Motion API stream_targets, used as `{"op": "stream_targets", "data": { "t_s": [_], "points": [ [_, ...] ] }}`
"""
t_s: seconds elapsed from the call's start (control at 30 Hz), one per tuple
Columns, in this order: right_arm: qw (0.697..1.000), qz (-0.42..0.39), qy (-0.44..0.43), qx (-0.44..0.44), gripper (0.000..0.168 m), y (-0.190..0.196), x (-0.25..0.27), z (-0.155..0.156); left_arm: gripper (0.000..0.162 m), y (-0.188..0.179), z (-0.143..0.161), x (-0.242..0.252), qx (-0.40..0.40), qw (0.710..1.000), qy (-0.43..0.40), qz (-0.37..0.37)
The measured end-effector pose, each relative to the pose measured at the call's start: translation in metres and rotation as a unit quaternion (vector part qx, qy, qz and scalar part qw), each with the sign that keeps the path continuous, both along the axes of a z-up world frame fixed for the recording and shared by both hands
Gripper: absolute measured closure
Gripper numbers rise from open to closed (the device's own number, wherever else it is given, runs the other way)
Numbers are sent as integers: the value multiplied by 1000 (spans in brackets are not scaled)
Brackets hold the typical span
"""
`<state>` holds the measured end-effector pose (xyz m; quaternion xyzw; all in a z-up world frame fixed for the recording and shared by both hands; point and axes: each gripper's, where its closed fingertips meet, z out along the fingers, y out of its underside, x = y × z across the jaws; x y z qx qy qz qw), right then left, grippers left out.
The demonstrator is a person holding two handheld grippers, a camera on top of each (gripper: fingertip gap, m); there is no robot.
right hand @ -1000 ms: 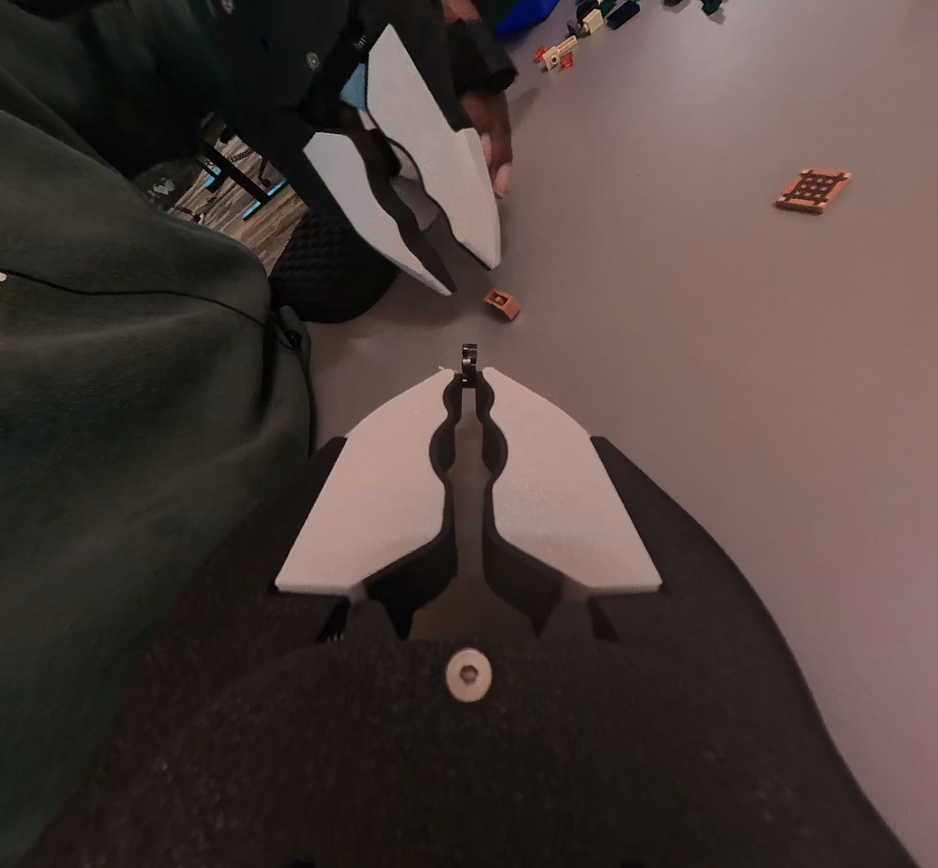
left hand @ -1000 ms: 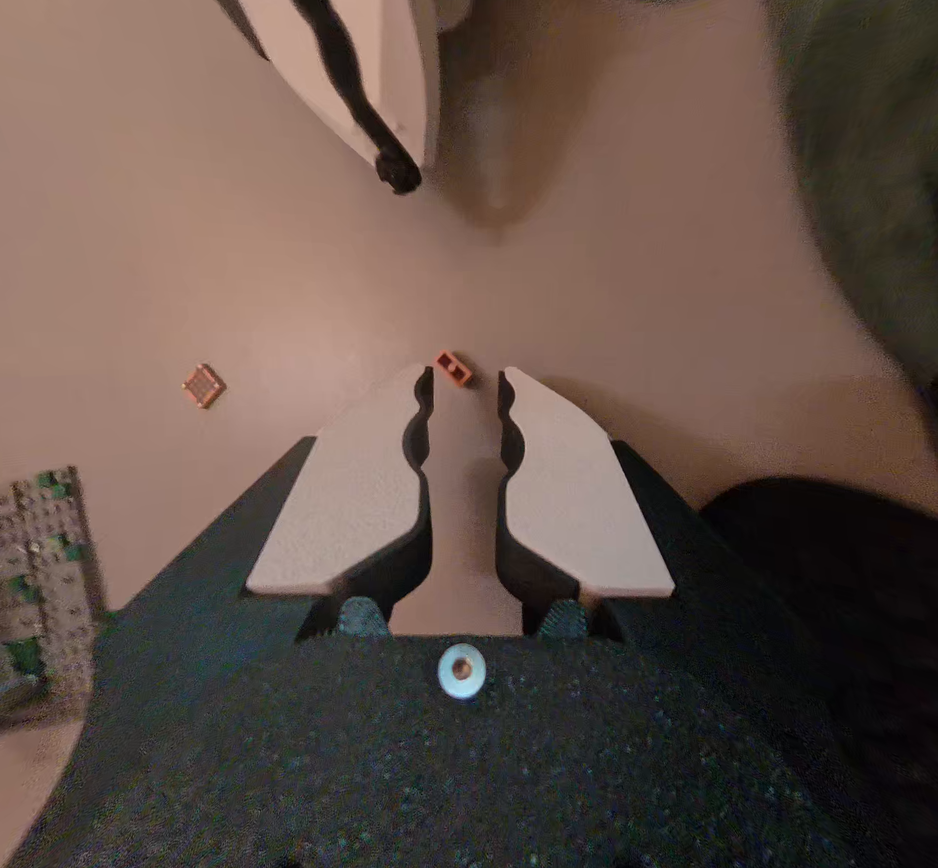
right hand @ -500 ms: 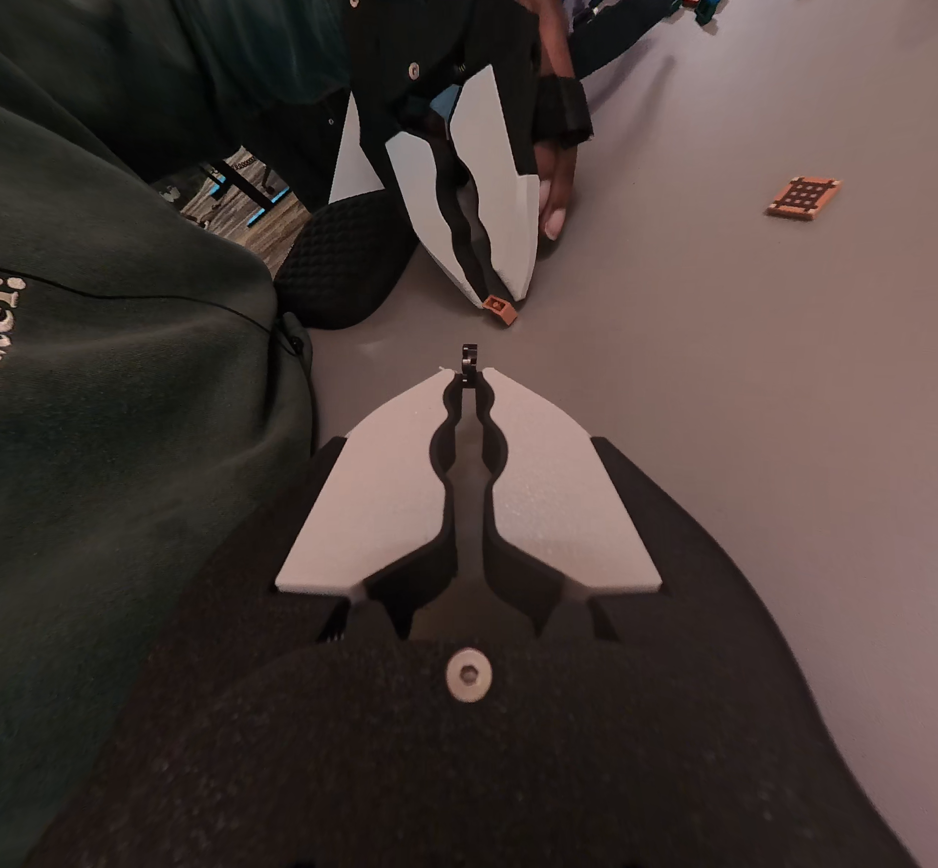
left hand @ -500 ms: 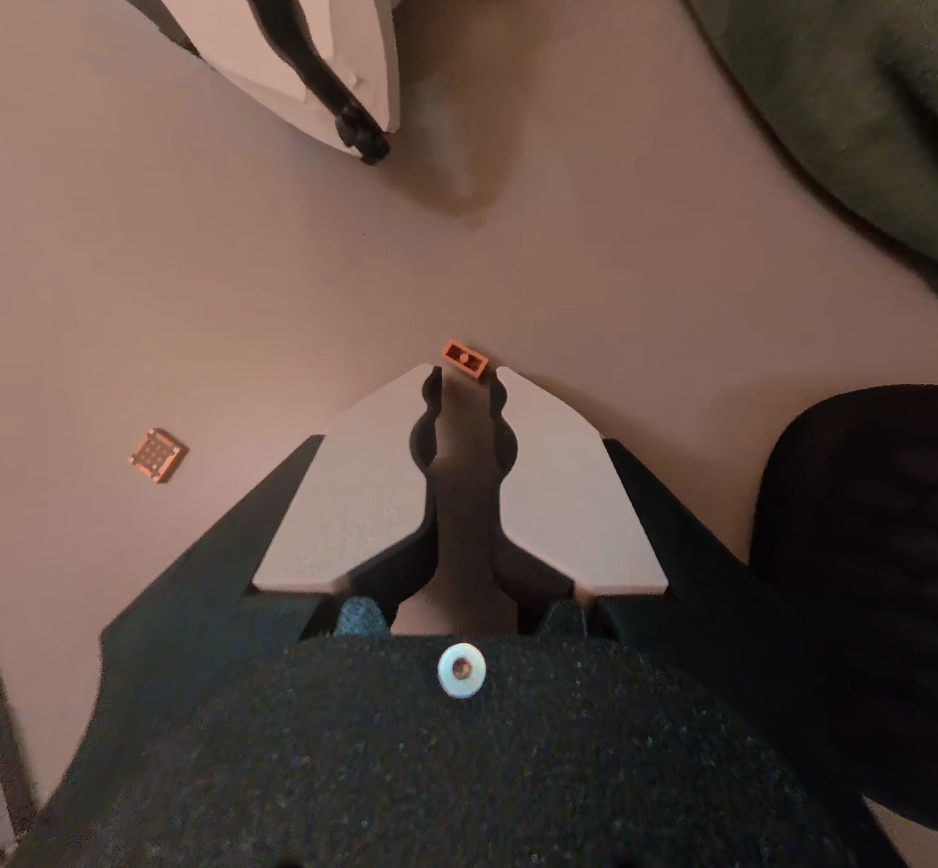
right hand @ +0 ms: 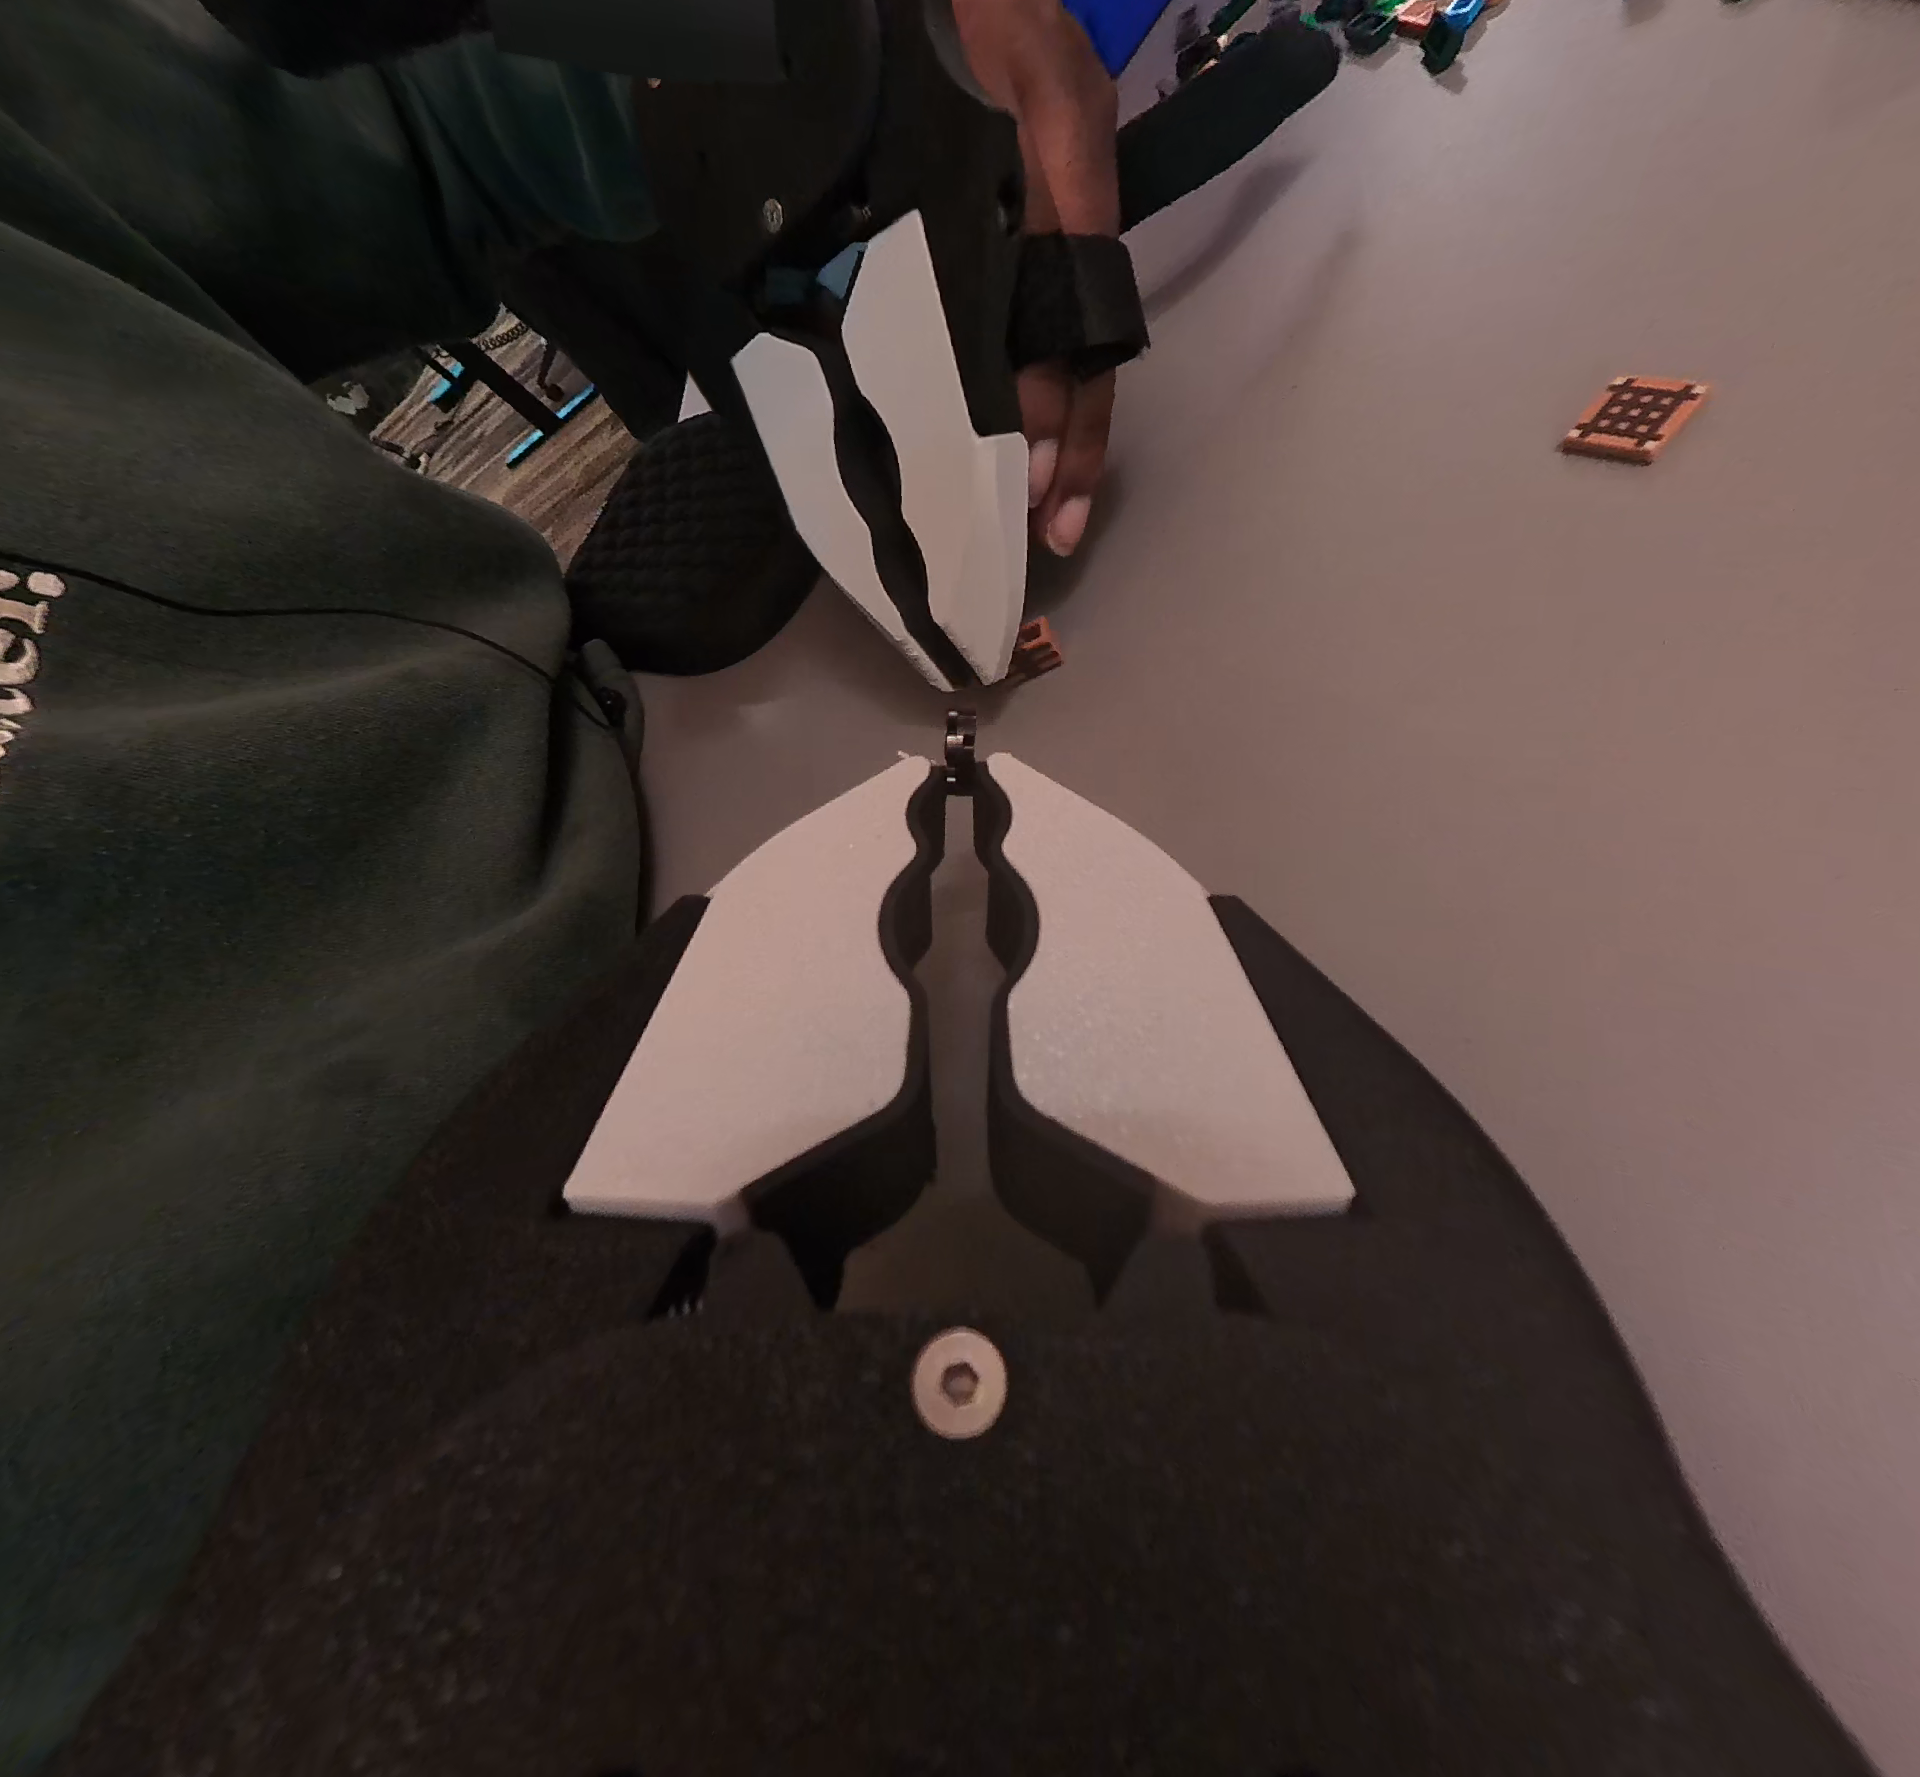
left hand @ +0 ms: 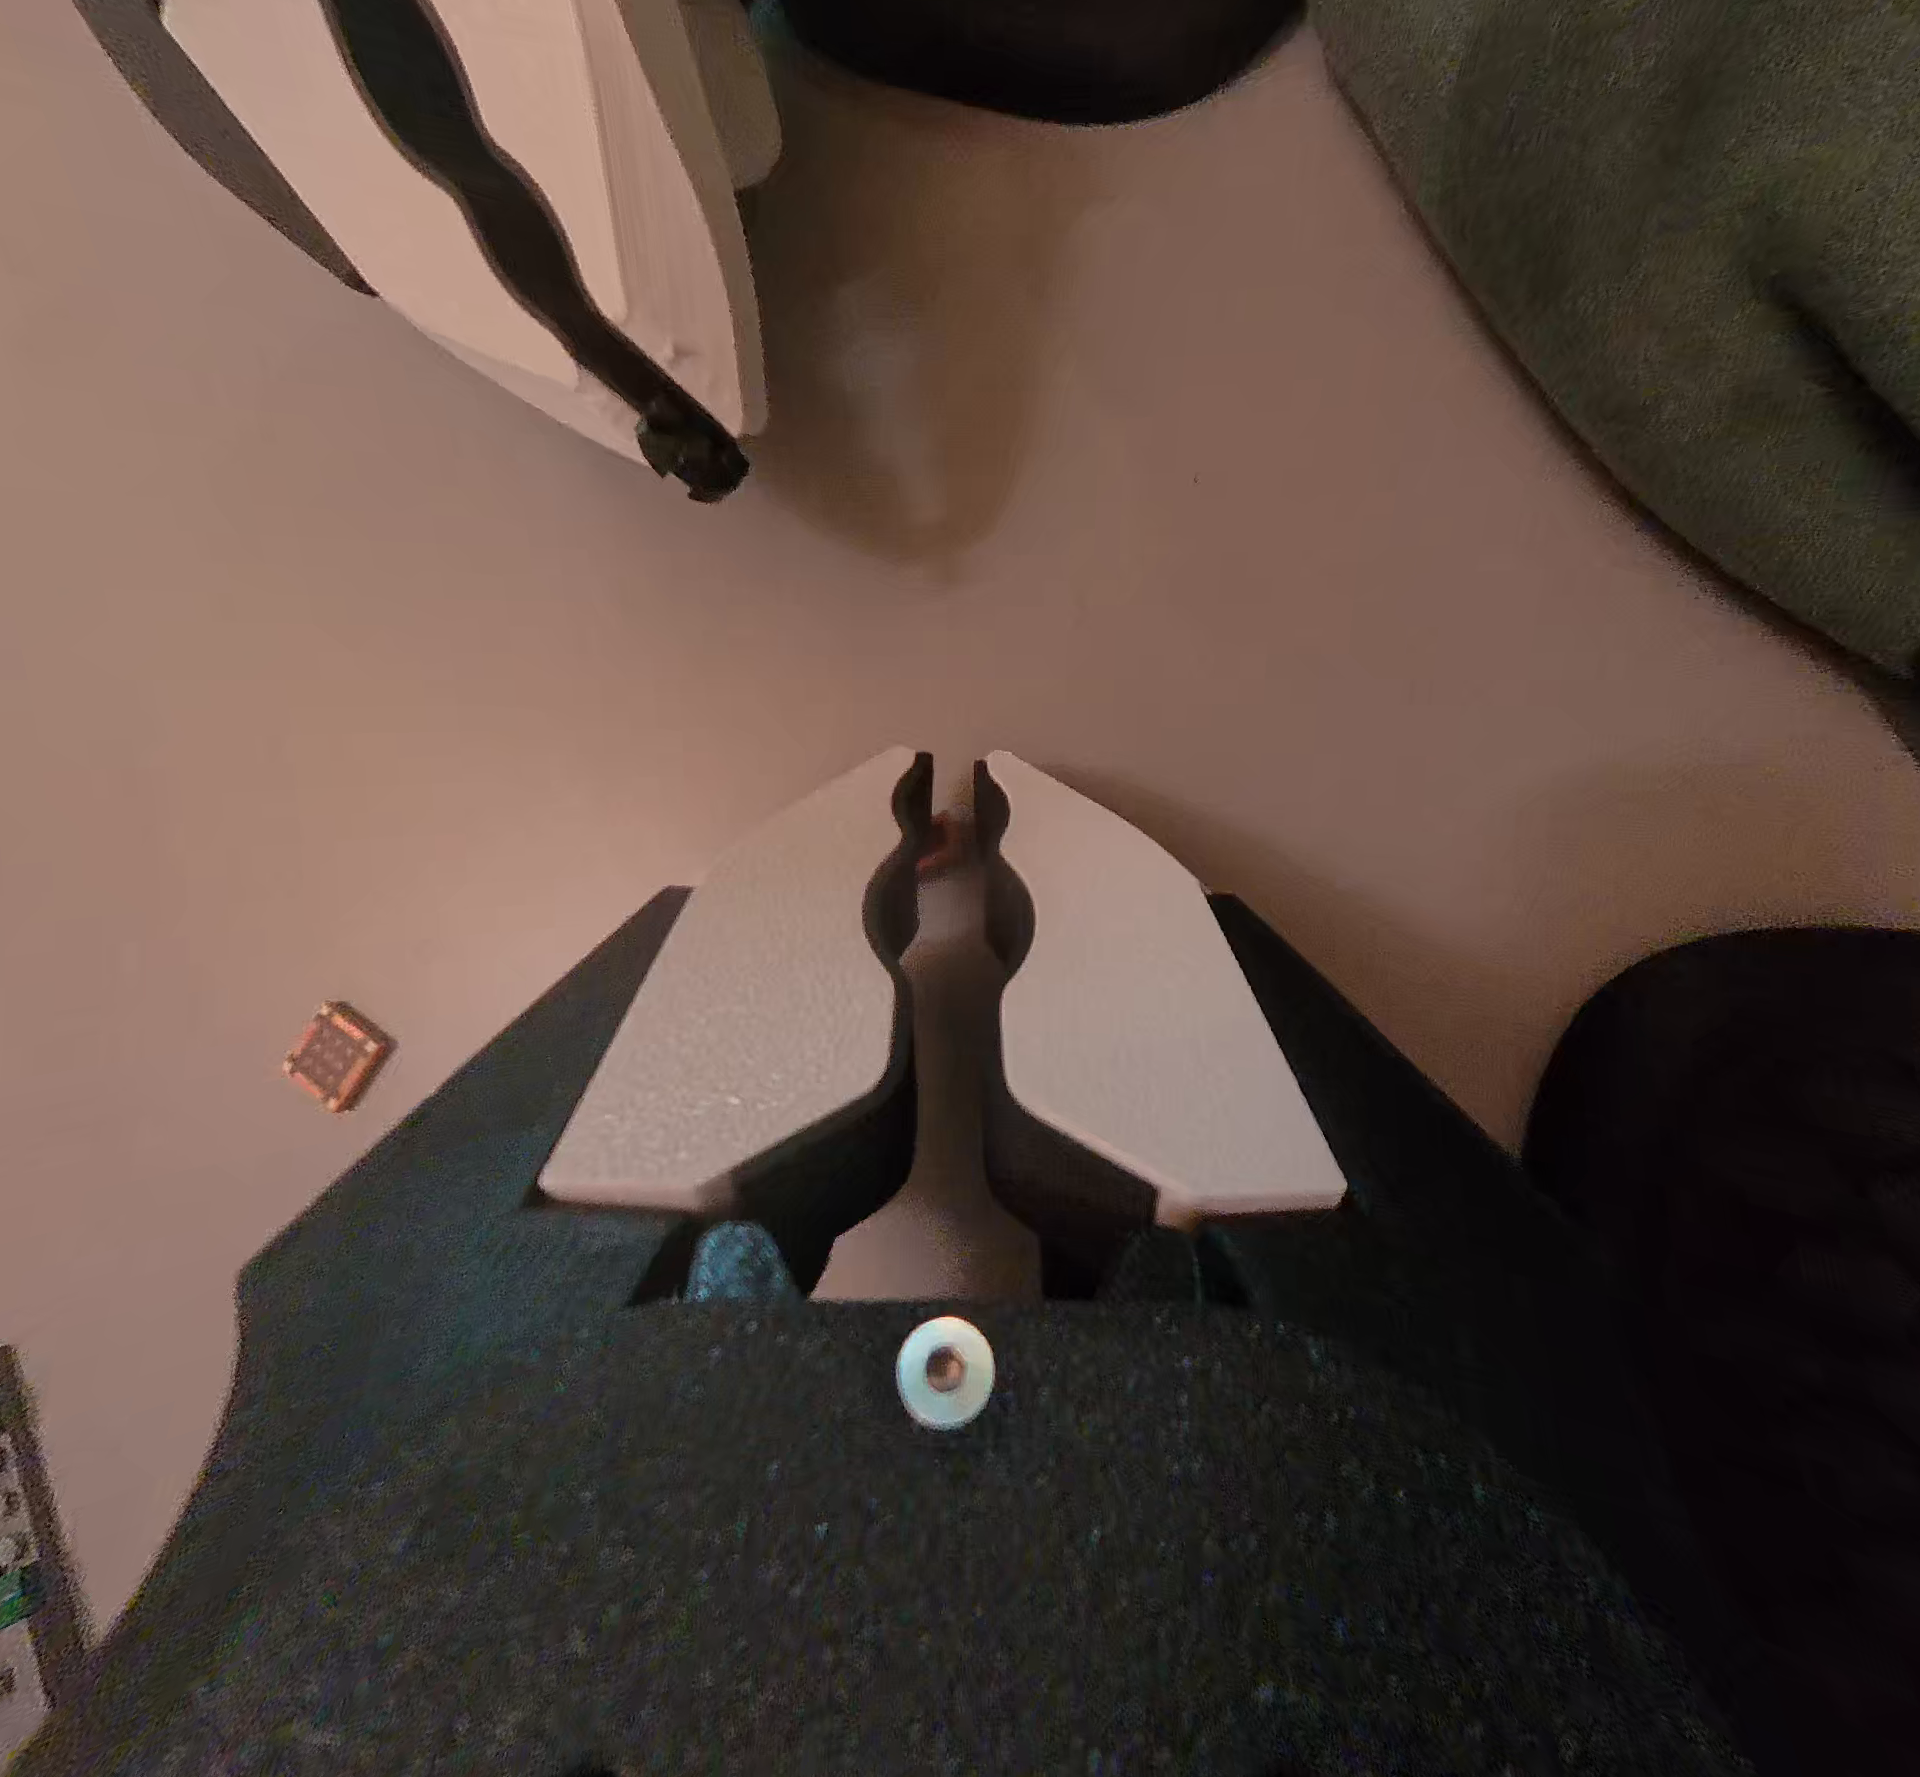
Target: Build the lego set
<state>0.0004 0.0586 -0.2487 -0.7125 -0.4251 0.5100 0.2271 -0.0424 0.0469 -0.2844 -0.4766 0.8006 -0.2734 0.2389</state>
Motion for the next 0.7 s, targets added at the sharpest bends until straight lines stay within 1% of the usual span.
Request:
{"op": "stream_targets", "data": {
  "t_s": [0.13,0.2,0.37,0.53,0.7],
  "points": [
    [1000,-1,1,1,164,0,0,1,148,6,5,-1,14,1000,2,12],
    [1000,-1,0,1,164,0,1,1,143,13,4,-5,19,999,17,35],
    [1000,-2,1,2,164,1,1,1,131,15,0,-12,-22,994,31,102],
    [1000,-1,1,2,164,1,1,1,127,14,-8,-12,-47,985,21,167],
    [1000,-2,1,4,164,0,2,2,127,15,-10,-8,-66,973,-6,220]
  ]
}}
